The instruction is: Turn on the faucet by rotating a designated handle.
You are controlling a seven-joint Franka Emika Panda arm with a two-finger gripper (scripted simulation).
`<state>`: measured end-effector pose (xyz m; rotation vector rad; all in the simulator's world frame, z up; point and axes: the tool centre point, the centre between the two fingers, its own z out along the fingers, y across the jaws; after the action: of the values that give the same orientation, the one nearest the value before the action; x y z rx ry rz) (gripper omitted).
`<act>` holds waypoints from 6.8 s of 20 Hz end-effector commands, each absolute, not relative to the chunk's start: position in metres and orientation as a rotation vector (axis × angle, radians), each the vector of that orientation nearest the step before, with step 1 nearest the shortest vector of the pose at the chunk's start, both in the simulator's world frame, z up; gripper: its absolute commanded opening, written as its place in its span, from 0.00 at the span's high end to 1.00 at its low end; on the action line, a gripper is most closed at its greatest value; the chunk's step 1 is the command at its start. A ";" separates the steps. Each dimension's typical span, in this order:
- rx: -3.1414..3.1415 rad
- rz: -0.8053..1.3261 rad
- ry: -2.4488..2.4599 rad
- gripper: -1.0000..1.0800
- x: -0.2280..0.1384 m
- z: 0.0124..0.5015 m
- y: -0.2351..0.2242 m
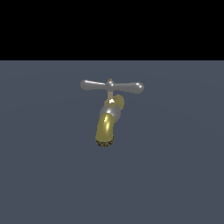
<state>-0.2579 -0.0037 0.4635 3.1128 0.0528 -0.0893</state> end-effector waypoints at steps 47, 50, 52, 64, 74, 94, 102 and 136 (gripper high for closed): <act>2.702 -0.025 1.575 1.00 -0.111 0.255 -0.095; 2.654 -0.020 1.658 1.00 -0.099 0.243 -0.094; 2.622 -0.017 1.711 1.00 -0.092 0.235 -0.093; 2.486 -0.003 1.917 1.00 -0.063 0.204 -0.085; 2.460 0.000 1.954 1.00 -0.057 0.199 -0.083; 2.460 0.000 1.954 1.00 -0.006 0.199 -0.099; 2.460 0.000 1.954 1.00 0.016 0.199 -0.107; 2.460 0.000 1.954 1.00 0.106 0.199 -0.072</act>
<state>0.0975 -0.0958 0.1991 2.4843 1.9147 -0.0130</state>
